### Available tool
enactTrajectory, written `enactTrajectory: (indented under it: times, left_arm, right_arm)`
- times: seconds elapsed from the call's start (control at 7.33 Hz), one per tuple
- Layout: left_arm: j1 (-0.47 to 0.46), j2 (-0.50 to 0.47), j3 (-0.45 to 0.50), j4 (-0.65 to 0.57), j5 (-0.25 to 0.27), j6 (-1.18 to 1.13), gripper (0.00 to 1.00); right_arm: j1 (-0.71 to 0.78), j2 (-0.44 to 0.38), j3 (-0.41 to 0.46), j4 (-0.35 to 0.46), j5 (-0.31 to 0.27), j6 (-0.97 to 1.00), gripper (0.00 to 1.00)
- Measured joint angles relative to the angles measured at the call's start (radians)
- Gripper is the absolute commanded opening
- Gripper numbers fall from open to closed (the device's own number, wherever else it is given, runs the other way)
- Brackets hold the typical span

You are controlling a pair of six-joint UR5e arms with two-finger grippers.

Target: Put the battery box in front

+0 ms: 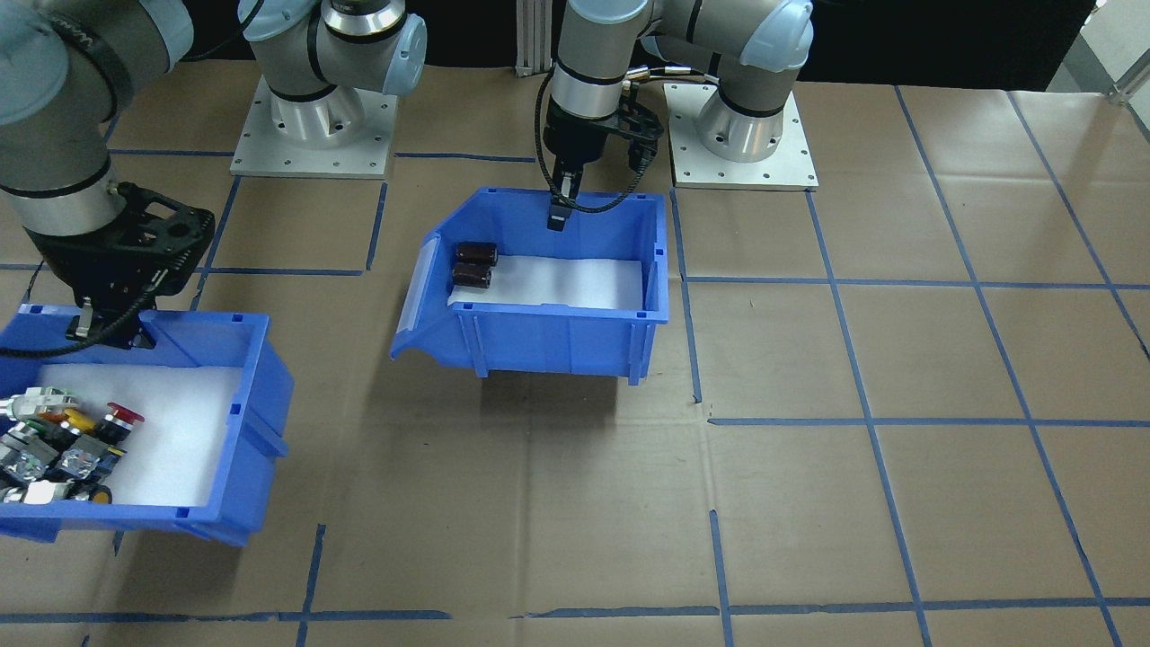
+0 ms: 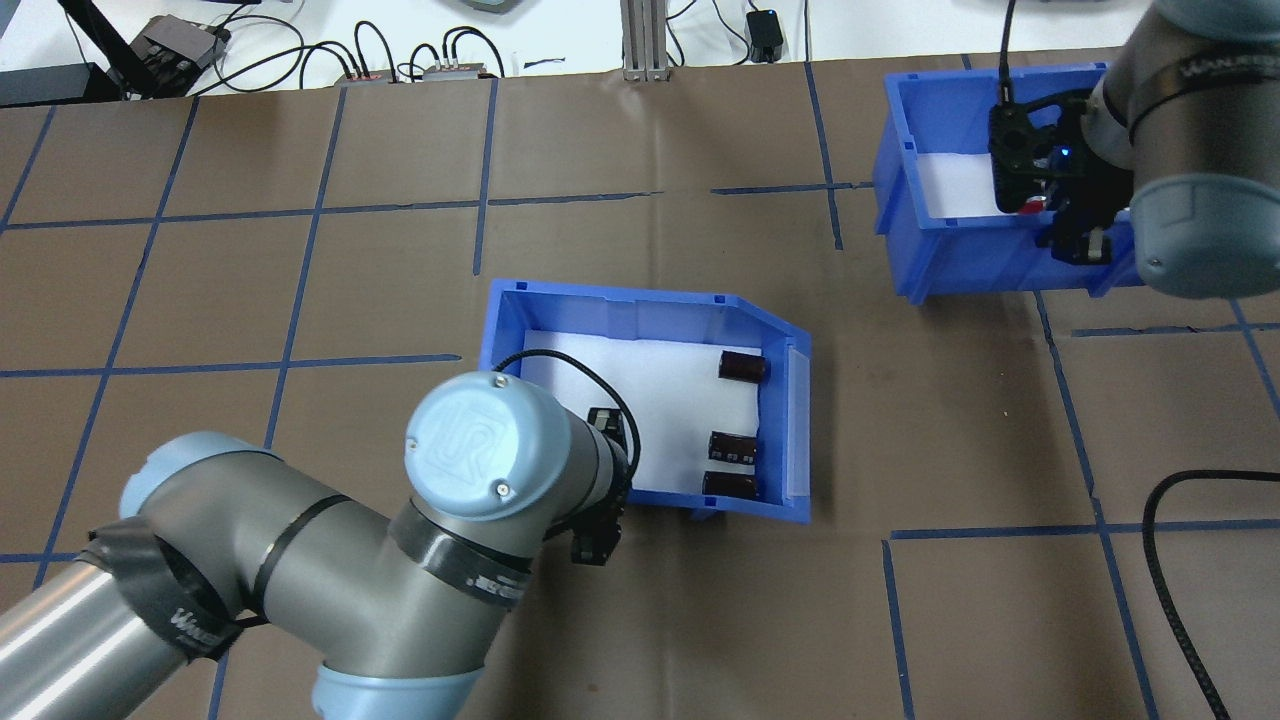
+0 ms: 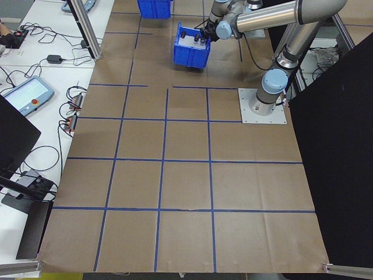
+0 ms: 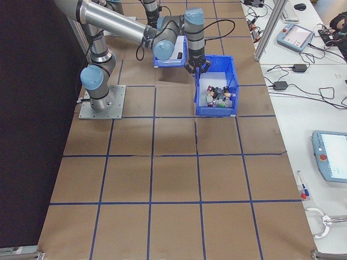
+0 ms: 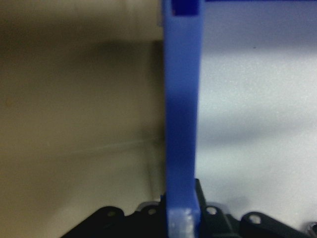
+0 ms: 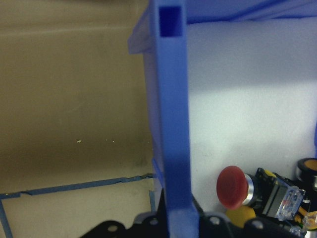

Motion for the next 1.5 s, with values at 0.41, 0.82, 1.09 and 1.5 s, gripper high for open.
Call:
enactTrajectory:
  times: [0.41,0.82,1.09,1.5]
  left_arm:
    - [0.222,-0.014,0.092,-0.077,-0.063,0.208,0.0]
    - [0.293,-0.214,0.32,-0.132,-0.101,0.262,0.0]
    - [0.276,-0.371,0.457,-0.135,-0.142,0.254,0.0]
    - [0.221,-0.51,0.565,-0.127,-0.191,0.207,0.0]
  right_arm:
    - [-0.1,-0.101,0.103,-0.02,0.051,-0.123,0.0]
    - [-0.106,-0.118,0.114,-0.013,0.058,-0.127,0.0]
    - [-0.105,-0.119,0.115,-0.011,0.057,-0.126,0.0]
    - [-0.105,-0.118,0.116,-0.009,0.057,-0.126,0.0]
